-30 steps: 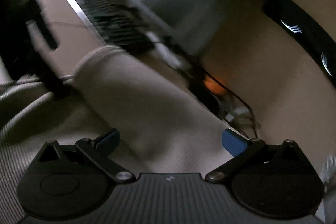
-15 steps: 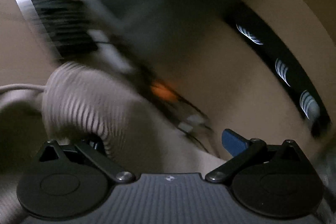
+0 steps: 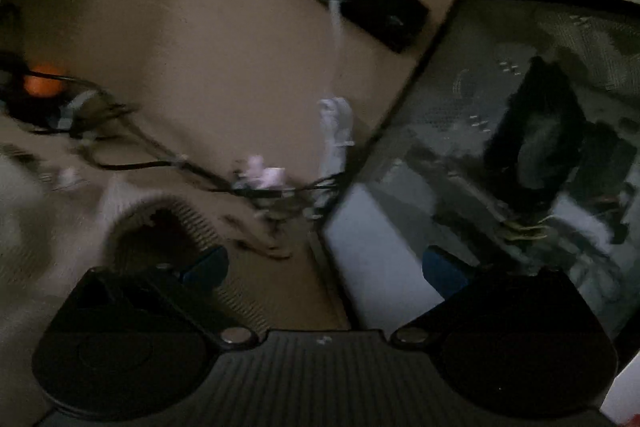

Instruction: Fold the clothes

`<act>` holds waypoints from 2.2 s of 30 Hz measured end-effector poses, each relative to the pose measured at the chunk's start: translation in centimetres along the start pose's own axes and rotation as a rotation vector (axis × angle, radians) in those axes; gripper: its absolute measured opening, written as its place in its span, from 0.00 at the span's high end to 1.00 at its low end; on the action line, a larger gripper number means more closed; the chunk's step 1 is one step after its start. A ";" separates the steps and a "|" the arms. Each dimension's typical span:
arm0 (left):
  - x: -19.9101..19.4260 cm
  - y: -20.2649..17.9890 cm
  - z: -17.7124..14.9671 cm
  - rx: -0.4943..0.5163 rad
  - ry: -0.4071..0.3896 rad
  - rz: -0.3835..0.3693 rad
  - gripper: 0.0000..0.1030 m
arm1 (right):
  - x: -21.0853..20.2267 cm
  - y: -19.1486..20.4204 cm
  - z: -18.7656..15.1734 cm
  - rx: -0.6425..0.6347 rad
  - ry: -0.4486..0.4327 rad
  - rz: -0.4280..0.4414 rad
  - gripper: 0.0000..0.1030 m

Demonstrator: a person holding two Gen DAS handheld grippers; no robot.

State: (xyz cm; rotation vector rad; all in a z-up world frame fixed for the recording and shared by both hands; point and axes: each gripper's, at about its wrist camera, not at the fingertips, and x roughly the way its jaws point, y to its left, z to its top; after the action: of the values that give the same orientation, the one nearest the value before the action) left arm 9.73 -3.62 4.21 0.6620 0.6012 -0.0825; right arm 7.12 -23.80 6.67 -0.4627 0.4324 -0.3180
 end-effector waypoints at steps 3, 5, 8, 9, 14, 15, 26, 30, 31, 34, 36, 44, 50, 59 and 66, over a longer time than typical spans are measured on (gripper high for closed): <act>1.8 -0.9 1.4 0.073 -0.027 0.112 0.00 | -1.8 2.0 -0.5 -0.100 -0.059 0.077 0.00; 1.2 1.5 2.2 -0.014 -0.051 0.202 0.00 | -3.0 3.3 -0.8 -0.166 -0.099 0.128 0.00; -0.8 7.7 1.9 -0.257 -0.050 0.363 0.00 | -4.7 5.3 -1.3 -0.266 -0.158 0.205 0.00; -1.6 10.2 1.1 -0.351 -0.037 0.413 0.00 | -5.2 5.9 -1.4 -0.294 -0.176 0.228 0.00; -3.9 19.4 -8.0 -0.730 0.156 0.473 0.00 | -6.0 8.4 0.5 -0.289 -0.192 0.328 0.00; -4.4 20.5 -10.0 -0.806 0.193 0.459 0.00 | -6.1 8.8 0.8 -0.283 -0.186 0.347 0.00; -9.3 23.6 -17.1 -1.017 0.238 0.528 0.00 | -3.7 9.7 4.3 -0.210 -0.108 0.458 0.00; -7.7 20.0 -13.0 -0.732 0.160 0.350 0.00 | 1.7 8.5 4.6 -0.007 0.092 0.539 0.00; -6.9 18.5 -11.7 -0.630 0.150 0.324 0.00 | 3.1 8.3 4.4 0.031 0.135 0.533 0.00; -3.9 15.0 -9.1 -0.388 0.153 0.330 0.00 | 4.9 8.7 3.6 0.019 0.163 0.506 0.00; -1.6 14.0 -8.2 -0.301 0.169 0.337 0.00 | 5.8 9.1 3.1 -0.004 0.172 0.487 0.00; -1.5 23.2 -9.8 -0.588 0.189 0.739 0.00 | 8.7 8.4 2.1 0.012 0.239 0.473 0.00; -5.5 28.3 -14.8 -0.858 0.264 0.831 0.00 | 9.4 6.7 2.8 0.143 0.277 0.547 0.00; -7.5 15.8 -11.3 -0.950 0.084 -0.043 0.00 | 10.6 6.1 5.0 0.354 0.270 0.592 0.00; -4.6 5.9 -8.2 -0.863 0.190 -0.335 0.00 | 13.5 7.5 4.0 0.279 0.368 0.570 0.00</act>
State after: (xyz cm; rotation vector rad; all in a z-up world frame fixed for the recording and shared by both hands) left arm 3.42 5.44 4.88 -0.2740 0.8465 -0.0634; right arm 22.08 -21.18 1.81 0.0070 0.8412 0.0959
